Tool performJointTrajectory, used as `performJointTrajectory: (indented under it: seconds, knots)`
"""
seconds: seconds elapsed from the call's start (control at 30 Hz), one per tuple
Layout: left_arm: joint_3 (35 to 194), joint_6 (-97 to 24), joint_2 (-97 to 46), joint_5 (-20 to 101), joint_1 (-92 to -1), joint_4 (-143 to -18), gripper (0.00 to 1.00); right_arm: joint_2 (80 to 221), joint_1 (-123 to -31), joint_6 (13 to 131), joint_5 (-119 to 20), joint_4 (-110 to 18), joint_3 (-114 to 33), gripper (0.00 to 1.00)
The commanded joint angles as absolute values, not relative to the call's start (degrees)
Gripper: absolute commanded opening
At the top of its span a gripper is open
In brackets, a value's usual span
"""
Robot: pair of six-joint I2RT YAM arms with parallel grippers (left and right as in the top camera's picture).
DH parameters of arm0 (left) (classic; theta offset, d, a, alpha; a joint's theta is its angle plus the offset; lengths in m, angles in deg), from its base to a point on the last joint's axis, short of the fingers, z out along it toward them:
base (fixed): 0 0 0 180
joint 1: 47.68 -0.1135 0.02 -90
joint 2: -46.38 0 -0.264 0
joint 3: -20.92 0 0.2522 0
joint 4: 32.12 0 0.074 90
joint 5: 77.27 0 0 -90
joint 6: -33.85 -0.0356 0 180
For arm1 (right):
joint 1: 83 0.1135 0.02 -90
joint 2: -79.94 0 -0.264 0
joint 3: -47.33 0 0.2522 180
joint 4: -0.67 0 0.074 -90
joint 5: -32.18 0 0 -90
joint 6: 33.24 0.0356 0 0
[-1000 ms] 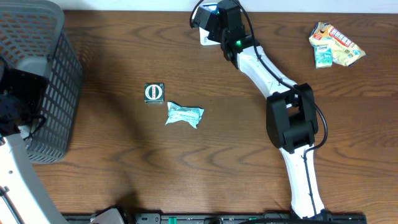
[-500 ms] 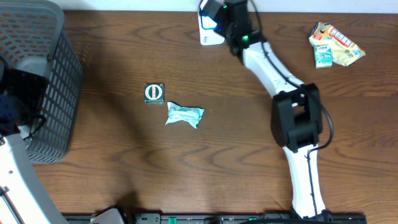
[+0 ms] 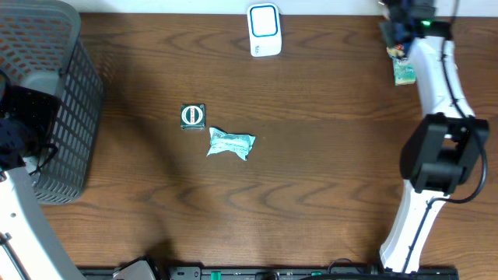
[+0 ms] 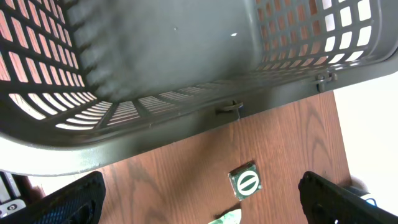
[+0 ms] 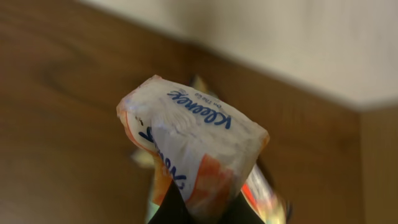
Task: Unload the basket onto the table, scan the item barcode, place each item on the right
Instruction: 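Carry the orange pack to the back-right corner and release it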
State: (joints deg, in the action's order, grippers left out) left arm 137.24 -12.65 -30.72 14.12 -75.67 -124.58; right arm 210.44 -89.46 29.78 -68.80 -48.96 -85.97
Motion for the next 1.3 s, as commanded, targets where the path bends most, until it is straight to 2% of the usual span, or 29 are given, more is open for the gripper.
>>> performJointTrajectory:
  seconds: [0.0,0.1,0.17,0.23,0.3,0.33,0.67,0.83,1.03,1.13,1.27]
  knots:
    - [137.4,-12.5,-30.7,13.8,-75.9,-124.7,0.98,209.6,-91.7,35.9,-68.8,-52.3,-86.6,0.03]
    - [137.4,-12.5,-30.7,13.8,-75.9,-124.7,0.98,209.6,-94.0,37.1,-68.9,-55.3,-86.4,0.10]
    - [137.4,-12.6,-30.7,13.8,-75.9,-124.7,0.98,209.6,-95.3,37.1,-68.9,-57.1,-86.4,0.22]
    - [137.4,-12.5,-30.7,13.8,-75.9,-124.7,0.98,209.6,-96.1,37.1,-68.8,-58.1,-86.2,0.50]
    - [137.4,-12.6,-30.7,13.8,-75.9,-124.7,0.98,209.6,-96.7,37.1,-68.9,-59.3,-86.2,0.92]
    - [137.4,-12.5,-30.7,13.8,-75.9,-124.7,0.98,209.6,-96.9,37.1,-68.9,-59.7,-86.2,0.99]
    - [137.4,-12.5,-30.7,13.8,-75.9,-124.7,0.98,205.6,-93.8,37.1,-65.2,-62.7,-86.2,0.99]
    - [137.4,-12.6,-30.7,13.8,-75.9,-124.7,0.98,199.5,-90.2,38.1,-50.3,-62.8,-86.2,0.99]
    - [137.4,-12.5,-30.7,13.8,-75.9,-124.7,0.98,194.8,-84.8,48.4,-25.3,-68.7,-86.2,0.99]
    - [137.4,-12.6,-30.7,13.8,-75.9,-124.7,0.98,194.6,-82.0,48.5,-18.4,-72.0,-86.2,0.99]
    - [137.4,-12.6,-30.7,13.8,-75.9,-124.7,0.98,195.7,-77.6,49.7,-17.6,-75.0,-86.0,0.99]
